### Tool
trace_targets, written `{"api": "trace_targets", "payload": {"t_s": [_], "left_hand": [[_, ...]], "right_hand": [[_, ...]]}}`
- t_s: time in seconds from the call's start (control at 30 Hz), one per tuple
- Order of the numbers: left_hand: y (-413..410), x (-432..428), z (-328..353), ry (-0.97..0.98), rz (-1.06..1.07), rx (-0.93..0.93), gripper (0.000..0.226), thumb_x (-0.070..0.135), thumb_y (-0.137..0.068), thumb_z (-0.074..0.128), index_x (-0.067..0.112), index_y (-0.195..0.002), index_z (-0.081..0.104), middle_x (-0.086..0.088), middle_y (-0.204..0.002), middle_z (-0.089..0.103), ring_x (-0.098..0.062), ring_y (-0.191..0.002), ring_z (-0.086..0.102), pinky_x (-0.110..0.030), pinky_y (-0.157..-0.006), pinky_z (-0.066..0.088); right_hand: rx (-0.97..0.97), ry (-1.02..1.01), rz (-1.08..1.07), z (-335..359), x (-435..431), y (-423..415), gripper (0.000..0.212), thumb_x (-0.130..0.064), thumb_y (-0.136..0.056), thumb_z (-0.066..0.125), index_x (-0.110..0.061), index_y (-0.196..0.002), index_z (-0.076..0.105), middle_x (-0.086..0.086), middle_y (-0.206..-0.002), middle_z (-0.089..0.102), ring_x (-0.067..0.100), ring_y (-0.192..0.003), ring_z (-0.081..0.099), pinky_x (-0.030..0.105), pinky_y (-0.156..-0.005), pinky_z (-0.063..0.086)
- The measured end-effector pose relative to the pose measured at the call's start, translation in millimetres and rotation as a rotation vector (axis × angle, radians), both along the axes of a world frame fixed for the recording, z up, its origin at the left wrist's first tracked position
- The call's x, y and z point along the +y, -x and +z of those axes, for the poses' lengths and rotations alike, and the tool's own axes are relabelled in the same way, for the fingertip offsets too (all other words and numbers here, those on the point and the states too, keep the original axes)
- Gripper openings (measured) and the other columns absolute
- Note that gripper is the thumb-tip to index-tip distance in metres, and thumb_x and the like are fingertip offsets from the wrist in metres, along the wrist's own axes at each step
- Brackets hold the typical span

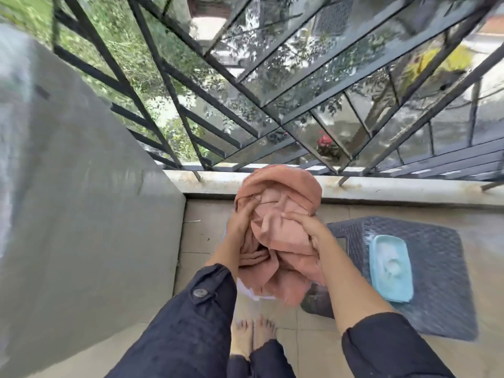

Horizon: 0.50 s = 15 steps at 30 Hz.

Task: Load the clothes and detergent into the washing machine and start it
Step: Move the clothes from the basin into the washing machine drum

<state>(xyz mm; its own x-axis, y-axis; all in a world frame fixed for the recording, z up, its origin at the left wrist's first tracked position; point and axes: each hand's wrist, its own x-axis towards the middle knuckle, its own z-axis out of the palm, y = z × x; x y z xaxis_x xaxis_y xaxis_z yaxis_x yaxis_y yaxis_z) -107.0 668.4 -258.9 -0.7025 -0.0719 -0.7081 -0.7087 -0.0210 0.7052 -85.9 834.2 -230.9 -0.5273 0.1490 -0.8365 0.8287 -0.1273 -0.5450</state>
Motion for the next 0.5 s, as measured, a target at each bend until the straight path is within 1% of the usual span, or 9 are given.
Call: {"api": "trace_targets", "payload": {"t_s": [0.07,0.13,0.2,0.23,0.3,0.33,0.4,0.43,0.5], "left_hand": [[2,-1,31,-0.045,0.056,0.042,0.044,0.058,-0.061,0.078,0.035,-0.096,0.066,0.001,-0.1,0.071,-0.017,-0.097,0.067,-0.04,-0.094,0.052],[5,-5,57,-0.049,0.092,0.054,0.053,0.058,-0.053,0.082,0.029,-0.096,0.069,-0.002,-0.101,0.073,-0.02,-0.097,0.069,-0.044,-0.094,0.053],[3,-12,92,-0.018,0.113,0.037,0.058,0.063,-0.049,0.08,0.027,-0.093,0.07,-0.005,-0.099,0.073,-0.024,-0.096,0.068,-0.046,-0.093,0.053],[3,-13,115,0.0,0.112,0.049,0.054,0.064,-0.052,0.078,0.028,-0.091,0.069,-0.006,-0.1,0.072,-0.025,-0.096,0.067,-0.046,-0.094,0.052],[-2,-21,156,0.042,0.102,0.099,0.043,0.059,-0.064,0.073,0.028,-0.092,0.065,-0.007,-0.101,0.069,-0.025,-0.096,0.065,-0.043,-0.093,0.052],[-4,-26,172,0.055,0.106,0.132,0.044,0.059,-0.065,0.071,0.028,-0.095,0.064,-0.007,-0.102,0.068,-0.025,-0.097,0.064,-0.043,-0.094,0.051],[-10,-36,203,0.073,0.123,0.148,0.057,0.064,-0.059,0.071,0.026,-0.102,0.064,-0.006,-0.106,0.068,-0.025,-0.1,0.063,-0.042,-0.096,0.05],[-13,-41,215,0.093,0.135,0.143,0.067,0.066,-0.056,0.071,0.022,-0.107,0.064,-0.006,-0.108,0.068,-0.026,-0.102,0.063,-0.042,-0.097,0.049],[-22,-54,235,0.116,0.152,0.157,0.08,0.068,-0.057,0.07,0.014,-0.116,0.062,-0.008,-0.112,0.066,-0.026,-0.104,0.061,-0.041,-0.097,0.049]], "right_hand": [[0.005,-0.01,0.023,33,-1,1,0.041,-0.027,-0.078,0.073,-0.009,-0.113,0.06,0.011,-0.08,0.061,0.017,-0.047,0.063,0.013,-0.036,0.042],[0.052,-0.04,0.006,72,-7,1,0.042,-0.024,-0.08,0.071,-0.01,-0.117,0.057,0.009,-0.078,0.058,0.019,-0.05,0.059,0.01,-0.031,0.037],[0.137,-0.098,-0.026,106,-12,-1,0.031,-0.019,-0.082,0.071,-0.012,-0.107,0.056,0.004,-0.074,0.054,0.01,-0.049,0.055,0.008,-0.028,0.032],[0.169,-0.124,-0.03,123,-16,-1,0.028,-0.02,-0.081,0.072,-0.011,-0.104,0.058,0.002,-0.072,0.054,0.007,-0.048,0.054,0.01,-0.031,0.034],[0.221,-0.147,-0.007,149,-24,1,0.034,-0.025,-0.077,0.075,-0.01,-0.105,0.062,-0.001,-0.074,0.059,0.01,-0.058,0.057,0.014,-0.044,0.043],[0.236,-0.156,0.013,162,-30,-1,0.042,-0.029,-0.074,0.077,-0.009,-0.108,0.064,0.001,-0.081,0.064,0.015,-0.068,0.06,0.017,-0.054,0.046],[0.251,-0.171,0.053,182,-39,-2,0.057,-0.035,-0.067,0.08,-0.006,-0.114,0.064,0.004,-0.098,0.068,0.019,-0.085,0.063,0.026,-0.071,0.047],[0.259,-0.174,0.068,193,-44,-2,0.057,-0.035,-0.066,0.08,-0.006,-0.113,0.064,0.004,-0.098,0.067,0.019,-0.087,0.062,0.028,-0.074,0.047],[0.29,-0.185,0.097,216,-54,-5,0.048,-0.036,-0.069,0.079,-0.01,-0.107,0.064,0.002,-0.09,0.064,0.017,-0.085,0.06,0.028,-0.075,0.047]]}}
